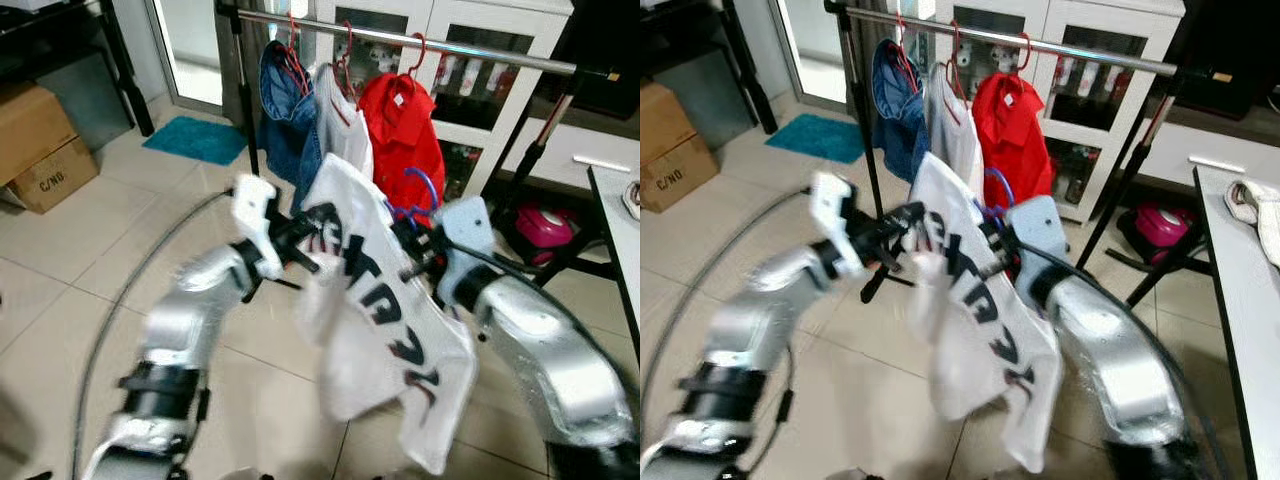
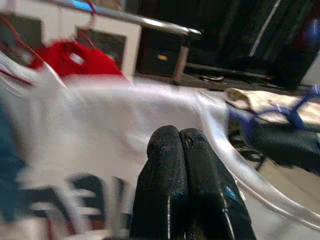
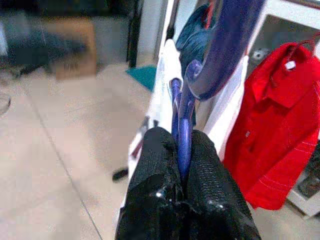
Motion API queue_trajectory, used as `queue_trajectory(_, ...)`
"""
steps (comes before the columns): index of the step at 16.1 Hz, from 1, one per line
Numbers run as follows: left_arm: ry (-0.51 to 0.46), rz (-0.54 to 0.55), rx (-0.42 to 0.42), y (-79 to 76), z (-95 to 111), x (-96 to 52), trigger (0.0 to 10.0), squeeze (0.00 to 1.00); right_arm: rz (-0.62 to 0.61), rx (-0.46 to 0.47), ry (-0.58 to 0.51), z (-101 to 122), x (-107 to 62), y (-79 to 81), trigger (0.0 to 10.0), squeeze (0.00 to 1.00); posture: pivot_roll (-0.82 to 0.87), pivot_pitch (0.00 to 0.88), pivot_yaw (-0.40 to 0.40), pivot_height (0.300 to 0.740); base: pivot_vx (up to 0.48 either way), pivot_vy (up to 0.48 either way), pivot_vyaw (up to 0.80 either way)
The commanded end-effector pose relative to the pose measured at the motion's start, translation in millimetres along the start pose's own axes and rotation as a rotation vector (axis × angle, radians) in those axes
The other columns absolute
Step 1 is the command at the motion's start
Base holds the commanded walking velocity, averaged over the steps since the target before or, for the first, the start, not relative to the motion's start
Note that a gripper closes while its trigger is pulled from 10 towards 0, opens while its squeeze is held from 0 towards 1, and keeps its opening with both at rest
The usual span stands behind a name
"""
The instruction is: Hang hanger
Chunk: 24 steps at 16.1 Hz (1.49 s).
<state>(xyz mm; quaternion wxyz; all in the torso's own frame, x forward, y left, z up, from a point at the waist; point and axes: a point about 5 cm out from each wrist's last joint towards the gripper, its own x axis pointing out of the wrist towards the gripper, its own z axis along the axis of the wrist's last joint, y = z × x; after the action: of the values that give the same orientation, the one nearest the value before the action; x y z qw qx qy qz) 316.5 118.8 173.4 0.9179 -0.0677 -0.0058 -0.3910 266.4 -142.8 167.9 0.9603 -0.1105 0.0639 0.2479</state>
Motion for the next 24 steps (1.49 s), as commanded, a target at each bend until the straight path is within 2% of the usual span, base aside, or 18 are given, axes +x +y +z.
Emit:
queue_trajectory(1, -0.015, 0.019, 0.040, 1.0, 12, -4.8, 0.0, 0.00, 0.030, -0.029, -0.007, 5, -5.8, 1.4, 0.0, 0.00, -0.14, 0.000, 0.014, 0.740, 0.000, 0.000, 0.00)
queue_trajectory(3, 0.002, 0.051, 0.080, 7.2, 23, -11.9, 0.0, 0.00, 0.076, -0.056, 0.028, 1, -12.5, 2.5, 0.0, 0.00, -0.13, 0.000, 0.021, 0.740, 0.000, 0.000, 0.00)
queue_trajectory(4, 0.019, 0.068, 0.069, 9.6, 22, -14.4, 0.0, 0.00, 0.086, -0.058, 0.037, 0, -13.8, 3.1, 0.0, 0.00, -0.13, 0.000, 0.035, 0.740, 0.000, 0.000, 0.00)
queue_trajectory(6, 0.051, 0.072, -0.001, 0.7, 4, -17.4, 0.0, 0.00, 0.067, -0.056, 0.039, -2, -12.5, 3.6, 0.0, 0.00, -0.14, 0.000, 0.059, 0.740, 0.000, 0.000, 0.00)
queue_trajectory(7, 0.028, 0.082, -0.098, -6.0, -3, -15.6, 9.1, 0.00, 0.042, -0.037, 0.033, 0, -10.0, 4.2, 0.0, 0.00, -0.12, 0.000, 0.045, 0.740, 0.000, 0.000, 0.00)
queue_trajectory(8, -0.001, 0.040, -0.199, -13.9, -9, -12.1, 10.0, 0.18, 0.008, 0.005, 0.019, 0, -5.5, 4.4, 0.0, 0.00, -0.11, 0.000, 0.038, 0.740, 0.000, 0.000, 0.00)
queue_trajectory(9, -0.047, 0.016, -0.305, -18.7, -15, -11.7, 10.0, 1.00, -0.024, 0.024, 0.020, -3, -1.3, 6.9, 0.0, 0.00, -0.10, 0.000, 0.047, 0.740, 0.000, 0.000, 0.00)
queue_trajectory(10, -0.063, -0.040, -0.354, -25.0, -16, -12.2, 10.0, 1.00, -0.032, 0.029, 0.009, 0, 0.3, 9.8, 0.0, 0.00, -0.10, 0.000, 0.025, 0.740, 0.000, 0.000, 0.00)
queue_trajectory(11, -0.057, -0.085, -0.363, -30.2, -17, -13.1, 10.0, 1.00, -0.046, 0.040, 0.000, 7, 1.4, 12.2, 0.0, 0.00, -0.09, 0.000, 0.015, 0.740, 0.000, 0.000, 0.00)
queue_trajectory(12, -0.035, -0.092, -0.337, -29.6, -19, -11.1, 10.0, 1.00, -0.038, 0.012, 0.000, 9, 2.8, 13.4, 0.0, 0.00, -0.08, 0.000, 0.010, 0.740, 0.000, 0.000, 0.00)
queue_trajectory(13, 0.026, -0.089, -0.335, -28.6, -27, -12.9, 10.0, 1.00, -0.034, -0.039, -0.003, 9, 2.6, 16.2, 0.0, 0.00, -0.09, 0.000, 0.027, 0.740, 0.000, 0.000, 0.00)
queue_trajectory(15, 0.083, -0.099, -0.360, -29.2, -38, -16.5, 10.0, 1.00, -0.040, -0.063, -0.012, 10, 0.7, 22.8, 0.0, 0.00, -0.11, 0.000, 0.067, 0.740, 0.000, 0.000, 0.00)
queue_trajectory(18, 0.056, -0.153, -0.366, -37.5, -37, -12.3, 10.0, 1.00, -0.045, -0.070, -0.034, 16, -3.3, 32.0, 0.0, 0.00, -0.10, 0.000, 0.074, 0.740, 0.000, 0.000, 0.00)
queue_trajectory(21, 0.135, -0.103, -0.159, -35.1, -45, -6.7, 10.0, 1.00, -0.028, -0.054, -0.046, 17, -2.5, 36.3, 0.0, 0.00, -0.10, 0.000, 0.063, 0.740, 0.000, 0.000, 0.00)
queue_trajectory(22, 0.122, -0.074, -0.118, -33.2, -45, -3.5, 10.0, 0.75, -0.020, -0.042, -0.059, 19, -1.5, 37.3, 0.0, 0.00, -0.11, 0.000, 0.057, 0.740, 0.000, 0.000, 0.00)
queue_trajectory(23, 0.113, -0.068, -0.099, -32.9, -44, -1.8, 10.0, 0.53, -0.014, -0.040, -0.065, 20, -1.0, 37.9, 0.0, 0.00, -0.11, 0.000, 0.056, 0.740, 0.000, 0.000, 0.00)
queue_trajectory(24, 0.090, -0.062, -0.111, -32.8, -43, 2.2, 10.0, 0.00, 0.003, -0.044, -0.072, 21, 0.3, 39.6, 0.0, 0.00, -0.12, 0.000, 0.049, 0.740, 0.000, 0.000, 0.00)
